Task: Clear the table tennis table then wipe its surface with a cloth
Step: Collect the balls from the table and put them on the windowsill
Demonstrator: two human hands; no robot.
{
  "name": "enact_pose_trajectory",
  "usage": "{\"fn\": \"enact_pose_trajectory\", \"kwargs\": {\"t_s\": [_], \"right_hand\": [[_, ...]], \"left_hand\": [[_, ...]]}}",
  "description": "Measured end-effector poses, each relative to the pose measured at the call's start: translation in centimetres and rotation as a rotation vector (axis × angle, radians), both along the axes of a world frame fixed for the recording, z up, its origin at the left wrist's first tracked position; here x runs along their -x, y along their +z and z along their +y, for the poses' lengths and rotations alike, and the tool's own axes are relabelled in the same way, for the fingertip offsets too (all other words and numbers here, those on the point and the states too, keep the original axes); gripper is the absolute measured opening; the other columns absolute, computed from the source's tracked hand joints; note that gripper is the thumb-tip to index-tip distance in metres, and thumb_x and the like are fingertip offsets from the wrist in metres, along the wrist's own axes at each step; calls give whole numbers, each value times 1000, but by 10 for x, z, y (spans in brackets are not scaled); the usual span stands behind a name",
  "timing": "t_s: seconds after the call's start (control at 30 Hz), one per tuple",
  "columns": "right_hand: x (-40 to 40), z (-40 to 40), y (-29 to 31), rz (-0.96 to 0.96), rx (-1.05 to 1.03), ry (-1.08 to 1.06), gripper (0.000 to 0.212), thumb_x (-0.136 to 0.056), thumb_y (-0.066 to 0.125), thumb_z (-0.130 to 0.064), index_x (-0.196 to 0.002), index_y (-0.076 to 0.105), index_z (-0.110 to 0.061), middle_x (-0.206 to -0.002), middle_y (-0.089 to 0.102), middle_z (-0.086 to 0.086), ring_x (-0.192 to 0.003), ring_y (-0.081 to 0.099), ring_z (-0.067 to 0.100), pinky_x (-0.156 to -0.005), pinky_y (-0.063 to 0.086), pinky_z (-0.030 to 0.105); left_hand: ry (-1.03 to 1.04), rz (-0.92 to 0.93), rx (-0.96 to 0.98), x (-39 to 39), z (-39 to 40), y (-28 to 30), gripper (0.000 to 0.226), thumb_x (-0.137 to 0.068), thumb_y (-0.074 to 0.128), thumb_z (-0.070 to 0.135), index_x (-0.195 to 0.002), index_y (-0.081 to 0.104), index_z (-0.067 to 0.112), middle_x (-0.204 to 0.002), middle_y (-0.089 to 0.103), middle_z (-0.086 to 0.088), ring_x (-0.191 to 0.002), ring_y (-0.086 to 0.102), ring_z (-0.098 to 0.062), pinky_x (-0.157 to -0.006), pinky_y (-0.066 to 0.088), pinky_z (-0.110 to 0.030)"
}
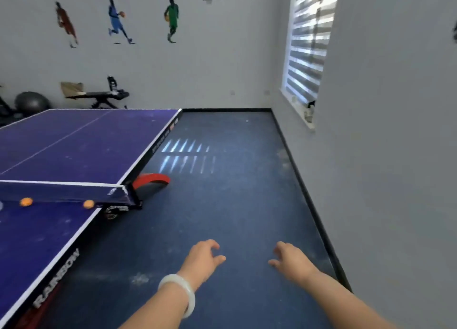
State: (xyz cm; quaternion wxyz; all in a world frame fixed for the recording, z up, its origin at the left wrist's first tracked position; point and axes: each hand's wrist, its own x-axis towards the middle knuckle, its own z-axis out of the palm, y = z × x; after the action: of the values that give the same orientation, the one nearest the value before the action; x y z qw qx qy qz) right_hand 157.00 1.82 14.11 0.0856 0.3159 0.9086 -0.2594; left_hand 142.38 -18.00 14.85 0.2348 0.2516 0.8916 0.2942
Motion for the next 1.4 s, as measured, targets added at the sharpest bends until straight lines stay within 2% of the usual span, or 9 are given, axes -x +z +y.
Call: {"fn": "enact_pose_trajectory", "kwargs": {"t_s": [0.13, 0.23, 0.4, 0.5, 0.67, 0.83, 1.07, 1.2, 1.4], "right_hand": [[111, -44, 7, -25, -17, 219, 44, -96, 56, -33, -132, 47, -11, -135, 49, 7, -123, 50, 21, -97, 38, 26], [185, -78, 11, -28, -16, 351, 43, -96, 56, -33, -132, 47, -11, -134, 48, 7, -121, 50, 21, -95, 39, 26], [299, -131, 12, -14, -15, 552, 40, -96, 55, -35, -125, 48, -9, -127, 49, 8, -113, 52, 24, -87, 42, 28], [363, -157, 11, 20, 28, 632, 41, -96, 56, -35, -128, 48, -10, -128, 48, 7, -113, 53, 25, -84, 43, 28], [458, -197, 12, 35, 81, 746, 42, -95, 58, -36, -130, 49, -14, -130, 48, 6, -117, 52, 23, -96, 42, 29], [526, -242, -1, -11, 136, 786, 38, -93, 62, -34, -124, 54, -14, -128, 53, 4, -113, 55, 20, -92, 45, 27], [612, -301, -27, -33, 138, 776, 20, -91, 62, -31, -103, 52, -19, -112, 55, 4, -92, 53, 18, -80, 43, 27], [652, -330, -40, -60, 141, 666, 39, -93, 61, -32, -126, 51, -13, -123, 52, 6, -97, 50, 17, -79, 39, 24], [692, -362, -59, -36, 178, 469, 47, -94, 61, -31, -135, 42, -18, -124, 41, 7, -93, 51, 20, -77, 41, 27]], "left_hand": [[197, 26, -8, 66, -70, 9, 35, -91, 64, 36, -123, 57, 23, -104, 55, 3, -90, 59, -13, -73, 51, -22], [363, 16, -28, 105, -119, 10, 35, -88, 67, 37, -121, 59, 25, -101, 53, 5, -91, 61, -14, -80, 54, -29], [527, 32, -10, 169, -178, 11, 31, -91, 65, 31, -119, 58, 22, -94, 52, 8, -71, 55, -2, -56, 39, -8], [625, 63, 9, 209, -203, 10, 34, -89, 67, 34, -120, 60, 22, -94, 53, 7, -83, 55, -8, -72, 44, -17], [774, 45, -8, 272, -239, 10, 33, -88, 68, 33, -117, 61, 21, -88, 57, 7, -82, 55, -9, -75, 47, -21], [891, -11, -24, 313, -277, -9, 33, -90, 66, 33, -120, 59, 21, -94, 56, 5, -80, 54, -6, -57, 38, -11], [875, -42, 26, 406, -344, -34, 36, -90, 66, 35, -123, 59, 20, -105, 55, 1, -89, 54, -11, -75, 40, -19], [829, -42, 10, 472, -386, -39, 36, -90, 65, 35, -123, 58, 20, -100, 54, 4, -88, 54, -11, -76, 41, -20], [738, -78, 49, 547, -427, -55, 37, -91, 65, 34, -124, 58, 20, -101, 54, 4, -92, 55, -12, -79, 45, -23]]}}
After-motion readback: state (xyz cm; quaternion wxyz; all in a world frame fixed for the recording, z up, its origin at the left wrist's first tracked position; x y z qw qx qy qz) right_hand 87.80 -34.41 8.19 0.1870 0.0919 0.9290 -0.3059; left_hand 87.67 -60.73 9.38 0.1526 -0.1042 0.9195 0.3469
